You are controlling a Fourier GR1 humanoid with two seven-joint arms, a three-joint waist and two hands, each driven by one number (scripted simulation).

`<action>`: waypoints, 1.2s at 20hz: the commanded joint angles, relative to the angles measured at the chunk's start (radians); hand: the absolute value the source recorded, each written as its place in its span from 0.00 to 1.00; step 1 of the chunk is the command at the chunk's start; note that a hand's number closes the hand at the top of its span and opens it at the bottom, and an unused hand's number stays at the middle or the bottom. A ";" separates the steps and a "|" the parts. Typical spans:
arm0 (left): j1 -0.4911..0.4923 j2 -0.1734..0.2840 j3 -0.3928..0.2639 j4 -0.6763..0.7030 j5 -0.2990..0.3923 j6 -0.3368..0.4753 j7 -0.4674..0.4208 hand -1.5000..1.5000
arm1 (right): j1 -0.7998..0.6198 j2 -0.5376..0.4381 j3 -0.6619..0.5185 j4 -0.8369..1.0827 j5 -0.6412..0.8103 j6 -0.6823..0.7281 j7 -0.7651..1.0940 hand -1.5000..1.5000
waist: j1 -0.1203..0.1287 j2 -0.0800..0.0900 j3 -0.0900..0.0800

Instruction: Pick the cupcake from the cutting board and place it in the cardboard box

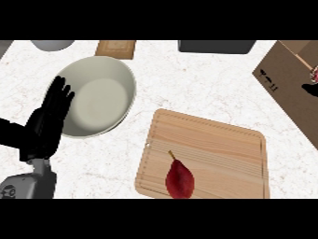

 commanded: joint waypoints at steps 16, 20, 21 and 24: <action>0.015 0.020 0.021 -0.038 0.016 -0.004 0.040 0.50 | -0.177 0.069 -0.363 0.306 -0.428 -0.205 -0.333 0.00 | -0.025 -0.001 0.013; 0.047 -0.009 -0.008 -0.065 -0.009 0.023 0.045 0.50 | -0.234 0.010 -0.506 0.362 -0.608 -0.046 -0.312 0.00 | -0.028 -0.003 0.014; 0.014 0.021 0.014 -0.068 0.002 0.010 0.056 0.50 | -0.233 0.021 -0.535 0.386 -0.643 -0.046 -0.324 0.00 | -0.026 0.000 0.014; 0.048 0.022 0.017 -0.064 0.011 -0.012 0.016 0.50 | -0.219 -0.030 -0.589 0.405 -0.714 0.004 -0.327 0.00 | -0.028 -0.001 0.013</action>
